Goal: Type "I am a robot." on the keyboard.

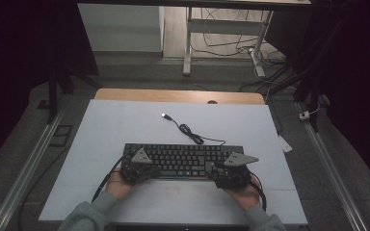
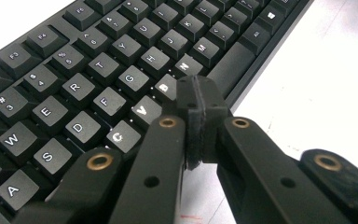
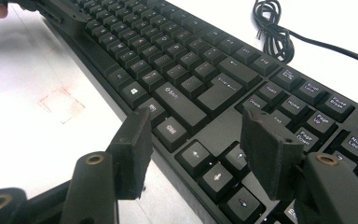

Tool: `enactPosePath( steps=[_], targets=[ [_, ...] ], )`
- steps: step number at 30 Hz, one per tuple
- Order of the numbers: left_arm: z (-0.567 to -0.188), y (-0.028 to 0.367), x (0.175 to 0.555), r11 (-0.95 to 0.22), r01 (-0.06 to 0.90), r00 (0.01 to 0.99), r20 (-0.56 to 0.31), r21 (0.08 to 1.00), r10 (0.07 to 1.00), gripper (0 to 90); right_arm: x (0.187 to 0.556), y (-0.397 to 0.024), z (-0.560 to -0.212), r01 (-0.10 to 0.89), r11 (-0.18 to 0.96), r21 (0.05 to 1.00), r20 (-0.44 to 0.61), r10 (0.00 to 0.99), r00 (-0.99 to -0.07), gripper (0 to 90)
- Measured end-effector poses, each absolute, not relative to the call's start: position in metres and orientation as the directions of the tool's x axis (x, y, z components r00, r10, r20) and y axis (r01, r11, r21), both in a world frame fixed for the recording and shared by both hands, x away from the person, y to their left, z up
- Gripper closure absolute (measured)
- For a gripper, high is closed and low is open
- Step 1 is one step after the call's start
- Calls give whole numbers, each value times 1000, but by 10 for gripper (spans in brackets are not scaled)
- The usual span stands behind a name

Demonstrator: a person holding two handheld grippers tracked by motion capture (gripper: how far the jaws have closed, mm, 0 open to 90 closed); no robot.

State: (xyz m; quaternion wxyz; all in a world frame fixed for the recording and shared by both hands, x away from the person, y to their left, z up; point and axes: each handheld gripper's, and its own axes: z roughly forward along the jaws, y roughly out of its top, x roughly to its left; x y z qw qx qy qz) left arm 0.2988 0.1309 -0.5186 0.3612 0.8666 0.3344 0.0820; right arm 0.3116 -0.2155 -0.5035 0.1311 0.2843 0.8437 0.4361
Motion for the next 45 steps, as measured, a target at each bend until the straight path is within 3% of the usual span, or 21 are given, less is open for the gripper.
enactPosePath(
  steps=[14, 23, 35, 45],
  targets=[
    [-522, 128, 299, -527, 512, 764, -80, 678, 640, 887, 311, -215, -503, 365, 458, 811, 27, 593, -805, 439],
    [-508, 146, 295, -443, 516, 736, -114, 733, 668, 876, 311, -217, -503, 370, 457, 809, 28, 599, -800, 439],
    [-499, 167, 291, -371, 546, 681, -141, 751, 719, 478, 311, -218, -501, 368, 456, 810, 27, 599, -800, 438],
    [-498, 184, 290, -336, 575, 648, -165, 746, 744, 382, 311, -219, -501, 368, 450, 814, 31, 599, -800, 437]
  ],
)
